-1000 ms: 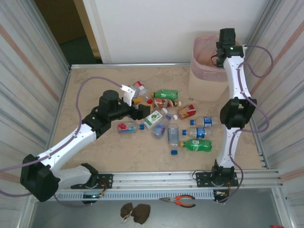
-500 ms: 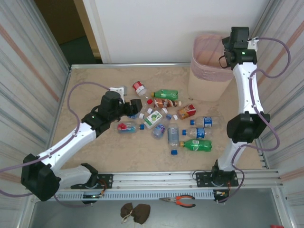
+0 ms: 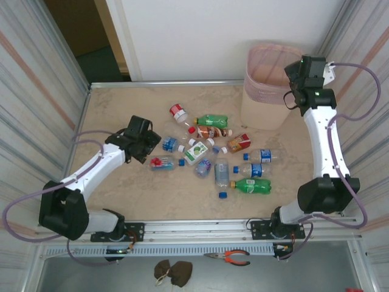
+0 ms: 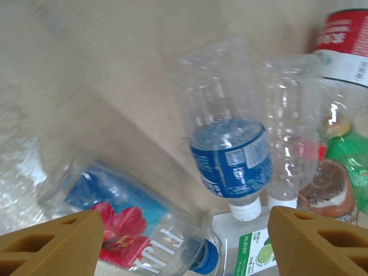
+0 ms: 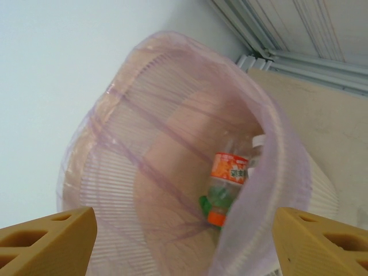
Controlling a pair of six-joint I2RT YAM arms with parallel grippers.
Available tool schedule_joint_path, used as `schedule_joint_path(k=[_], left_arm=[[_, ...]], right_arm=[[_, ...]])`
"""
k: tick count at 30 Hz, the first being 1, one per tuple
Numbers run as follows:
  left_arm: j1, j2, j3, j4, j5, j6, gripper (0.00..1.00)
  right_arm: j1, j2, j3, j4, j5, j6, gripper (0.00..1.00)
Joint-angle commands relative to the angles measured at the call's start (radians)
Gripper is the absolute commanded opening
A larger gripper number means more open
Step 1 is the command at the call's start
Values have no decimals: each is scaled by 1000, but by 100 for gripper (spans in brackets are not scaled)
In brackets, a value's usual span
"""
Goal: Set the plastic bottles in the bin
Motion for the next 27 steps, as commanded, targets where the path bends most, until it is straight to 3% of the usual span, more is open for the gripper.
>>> schedule_joint_path(k=[1,7,19,23,27], left_arm=[[19,14,-13,-93,53,-186,81],[39,41,-41,-93,109,-289,89],[41,67,-181,99,198,-486,93],[41,116,-185,168,213,-503,93],[42,153,-183,191,207,-510,86]], right_arm=[[-3,-71,-40,30,14,-32,78],[-10,-115,-90,25,17,-45,78],[-16,-142,-129,31,14,-33,76],[-13,-160,-155,59,8,-17,74],[-10,-168,-154,54,10,-16,73]])
